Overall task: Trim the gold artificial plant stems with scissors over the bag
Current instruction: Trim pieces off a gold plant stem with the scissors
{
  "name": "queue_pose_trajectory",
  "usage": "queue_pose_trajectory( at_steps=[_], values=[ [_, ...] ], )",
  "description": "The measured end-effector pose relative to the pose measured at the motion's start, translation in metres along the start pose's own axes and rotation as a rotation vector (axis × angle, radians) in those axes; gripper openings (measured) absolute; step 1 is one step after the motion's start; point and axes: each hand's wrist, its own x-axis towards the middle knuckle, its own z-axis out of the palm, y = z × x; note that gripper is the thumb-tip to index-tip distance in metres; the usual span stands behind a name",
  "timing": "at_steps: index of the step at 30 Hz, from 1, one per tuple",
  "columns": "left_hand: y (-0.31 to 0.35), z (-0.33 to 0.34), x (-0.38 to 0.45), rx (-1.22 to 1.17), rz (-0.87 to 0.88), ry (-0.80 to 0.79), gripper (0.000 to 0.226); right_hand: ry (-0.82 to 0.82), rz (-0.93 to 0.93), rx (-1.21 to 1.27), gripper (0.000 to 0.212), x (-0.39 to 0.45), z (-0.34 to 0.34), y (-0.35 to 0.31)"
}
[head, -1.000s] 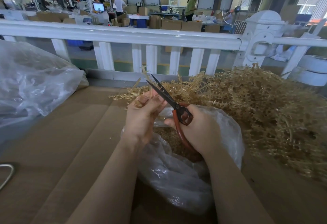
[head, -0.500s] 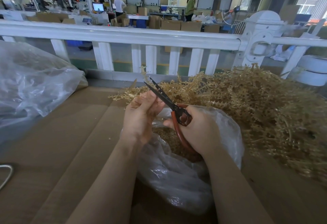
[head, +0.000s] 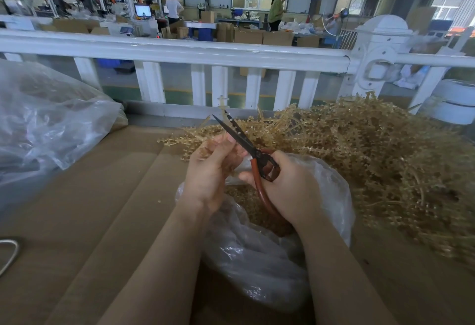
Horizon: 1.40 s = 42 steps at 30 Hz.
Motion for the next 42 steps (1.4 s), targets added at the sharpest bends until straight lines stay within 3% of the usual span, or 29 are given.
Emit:
queue_pose_trajectory(
  at_steps=[10,13,20,27,34,40,42],
  values=[
    [-0.003,-0.002,0.0,0.021,-0.024,-0.027,0.009,0.015,-0.008,0.005,0.061,0.0,0.003,0.003],
    [-0.003,-0.002,0.0,0.013,-0.026,-0.016,0.009,0.029,-0.011,0.02,0.052,-0.001,0.004,0.003],
    [-0.004,-0.005,0.004,-0.037,-0.083,0.133,0.005,-0.054,0.056,0.075,0.057,0.002,0.005,0.005],
    [-0.01,0.0,0.001,0.133,-0.148,0.041,0.018,-0.05,0.279,0.565,0.052,0.007,0.003,-0.002],
    [-0.017,0.0,0.0,0.13,-0.187,0.001,0.011,-0.083,0.334,0.685,0.038,0.008,0.004,-0.003],
    [-0.01,-0.003,0.001,0.177,-0.156,-0.047,0.047,-0.015,0.306,0.739,0.005,0.009,-0.002,-0.005],
    [-0.004,-0.008,0.004,0.139,-0.128,-0.028,0.062,0.008,0.313,0.74,0.008,0.009,-0.004,-0.003]
  ],
)
